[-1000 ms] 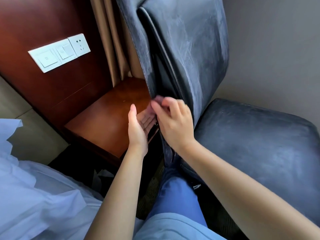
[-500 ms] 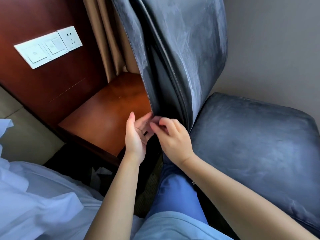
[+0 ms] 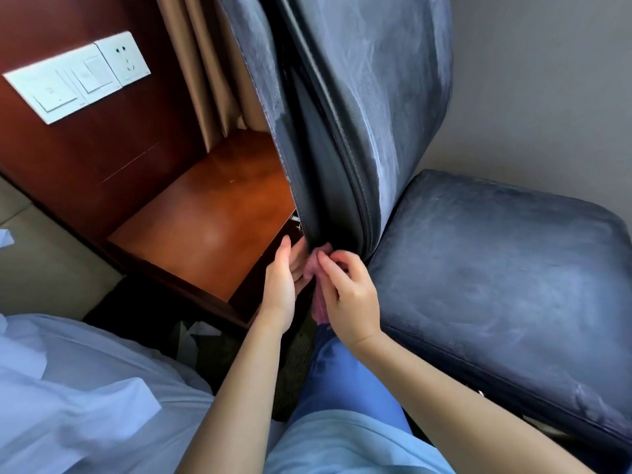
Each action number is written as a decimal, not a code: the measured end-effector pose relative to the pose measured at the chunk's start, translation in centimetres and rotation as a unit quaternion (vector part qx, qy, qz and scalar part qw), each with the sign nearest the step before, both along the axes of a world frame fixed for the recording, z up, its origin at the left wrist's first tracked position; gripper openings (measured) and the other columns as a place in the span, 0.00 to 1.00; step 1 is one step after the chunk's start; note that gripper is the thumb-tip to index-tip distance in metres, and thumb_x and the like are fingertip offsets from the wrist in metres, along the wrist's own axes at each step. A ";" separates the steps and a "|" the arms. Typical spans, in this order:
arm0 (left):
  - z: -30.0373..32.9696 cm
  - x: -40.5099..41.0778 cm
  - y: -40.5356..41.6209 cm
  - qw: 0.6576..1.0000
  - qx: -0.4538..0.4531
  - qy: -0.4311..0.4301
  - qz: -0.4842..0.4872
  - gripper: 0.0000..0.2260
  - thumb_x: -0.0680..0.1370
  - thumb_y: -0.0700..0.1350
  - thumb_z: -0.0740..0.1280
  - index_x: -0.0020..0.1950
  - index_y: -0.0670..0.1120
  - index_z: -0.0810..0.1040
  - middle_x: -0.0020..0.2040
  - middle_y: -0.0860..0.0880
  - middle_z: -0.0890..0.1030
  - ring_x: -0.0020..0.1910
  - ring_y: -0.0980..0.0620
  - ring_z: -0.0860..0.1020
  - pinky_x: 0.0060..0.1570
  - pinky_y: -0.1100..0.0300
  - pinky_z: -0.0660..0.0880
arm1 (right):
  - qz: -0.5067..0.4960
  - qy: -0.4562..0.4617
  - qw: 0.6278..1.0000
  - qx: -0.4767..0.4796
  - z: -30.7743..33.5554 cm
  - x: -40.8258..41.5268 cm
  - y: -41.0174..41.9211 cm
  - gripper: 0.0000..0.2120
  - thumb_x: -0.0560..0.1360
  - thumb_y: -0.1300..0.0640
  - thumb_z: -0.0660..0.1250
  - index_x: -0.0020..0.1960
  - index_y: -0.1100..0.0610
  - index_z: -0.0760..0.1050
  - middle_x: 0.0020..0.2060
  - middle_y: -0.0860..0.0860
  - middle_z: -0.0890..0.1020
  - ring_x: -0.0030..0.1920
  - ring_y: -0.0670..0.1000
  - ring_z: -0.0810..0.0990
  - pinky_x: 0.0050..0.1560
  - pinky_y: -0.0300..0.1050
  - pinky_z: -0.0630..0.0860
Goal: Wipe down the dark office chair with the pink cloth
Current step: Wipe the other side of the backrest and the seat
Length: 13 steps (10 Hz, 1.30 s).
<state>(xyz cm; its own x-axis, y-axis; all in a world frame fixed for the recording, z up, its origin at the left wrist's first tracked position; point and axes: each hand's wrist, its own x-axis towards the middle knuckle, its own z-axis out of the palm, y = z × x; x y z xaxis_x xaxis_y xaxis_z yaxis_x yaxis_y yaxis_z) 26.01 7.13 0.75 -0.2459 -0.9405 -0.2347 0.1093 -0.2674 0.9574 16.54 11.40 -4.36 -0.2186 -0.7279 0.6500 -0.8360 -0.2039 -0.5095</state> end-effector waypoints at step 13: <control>-1.7 -0.5 0.1 0.999 0.040 0.000 0.021 0.22 0.83 0.55 0.48 0.64 0.48 0.76 0.53 0.55 0.81 0.56 0.59 0.77 0.63 0.57 0.70 | 0.028 -0.317 0.935 0.159 -2.6 1.5 1.2 0.06 0.77 0.58 0.65 0.43 0.50 0.76 0.34 0.44 0.78 0.34 0.43 0.76 0.40 0.35 0.72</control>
<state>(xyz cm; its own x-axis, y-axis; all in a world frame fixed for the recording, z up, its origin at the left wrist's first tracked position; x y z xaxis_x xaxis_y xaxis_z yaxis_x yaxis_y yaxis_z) 25.46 7.23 -0.94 -0.2076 -0.9283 -0.3085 0.1221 -0.3375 0.9334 18.03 12.61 -6.98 -0.4420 -0.8841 0.1517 -0.3384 0.0077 -0.9410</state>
